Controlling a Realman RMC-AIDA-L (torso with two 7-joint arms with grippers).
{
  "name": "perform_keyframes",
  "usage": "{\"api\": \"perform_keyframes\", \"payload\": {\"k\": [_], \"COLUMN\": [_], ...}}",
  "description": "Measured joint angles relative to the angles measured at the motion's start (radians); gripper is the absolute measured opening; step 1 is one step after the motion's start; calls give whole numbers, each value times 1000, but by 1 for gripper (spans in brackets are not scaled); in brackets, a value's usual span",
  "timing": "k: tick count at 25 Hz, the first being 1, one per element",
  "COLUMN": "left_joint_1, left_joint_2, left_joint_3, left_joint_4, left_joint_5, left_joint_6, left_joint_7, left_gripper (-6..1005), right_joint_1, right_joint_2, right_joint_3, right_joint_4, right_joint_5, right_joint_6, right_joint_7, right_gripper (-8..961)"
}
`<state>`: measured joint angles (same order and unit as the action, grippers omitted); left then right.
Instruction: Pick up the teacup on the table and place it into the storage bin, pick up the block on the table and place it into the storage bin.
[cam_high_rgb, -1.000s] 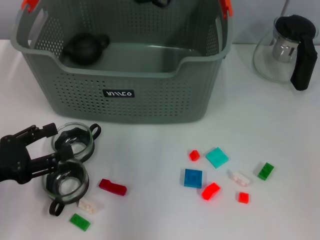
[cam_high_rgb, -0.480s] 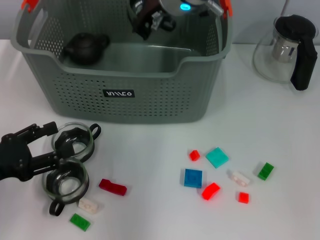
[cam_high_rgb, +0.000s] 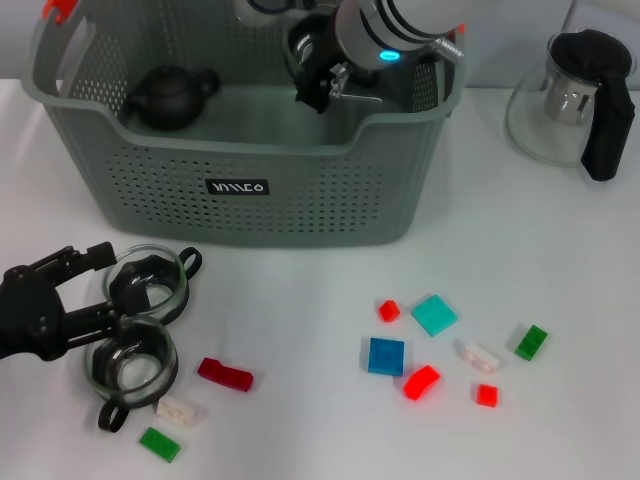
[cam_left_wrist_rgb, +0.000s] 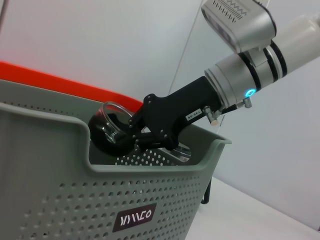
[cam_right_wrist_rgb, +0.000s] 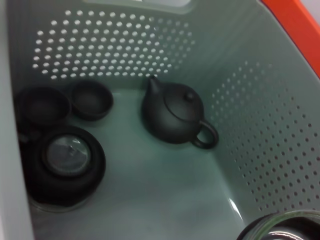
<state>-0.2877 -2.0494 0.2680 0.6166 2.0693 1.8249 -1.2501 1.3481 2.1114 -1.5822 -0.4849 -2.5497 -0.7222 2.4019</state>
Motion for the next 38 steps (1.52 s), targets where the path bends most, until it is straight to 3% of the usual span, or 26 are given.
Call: {"api": "perform_keyframes", "payload": {"k": [17,20,25,28,32,38], "left_joint_1": [-4,-8,-8,-8,-10,-10], "left_joint_2": [0,0,0,0,0,0], "left_joint_3": [-3,-3,-3,-3,-3,-3], "left_joint_4": [0,0,0,0,0,0], "left_joint_5": [-1,-1,-1,-3,-3,-5], "left_joint_6": [-3,-4,-7,-11,-12,-12], "left_joint_7": [0,0,0,0,0,0], "left_gripper": [884,884,884,884,884,884], "right_joint_1": [8,8,-1,-39,-153,-360], "right_joint_2": [1,1,-9,-16,-17,-28], "right_joint_3": [-18,-28,-13,42,191,396], "right_joint_4": [23,23,-16,-119,-407,-749], "right_joint_5": [2,0,-38,-95,-106,231], "right_joint_6": [5,9,15,-20,-151,-389], "right_joint_7": [6,17,81,126,113,-67], "right_gripper": [107,324,570,625,698,794]}}
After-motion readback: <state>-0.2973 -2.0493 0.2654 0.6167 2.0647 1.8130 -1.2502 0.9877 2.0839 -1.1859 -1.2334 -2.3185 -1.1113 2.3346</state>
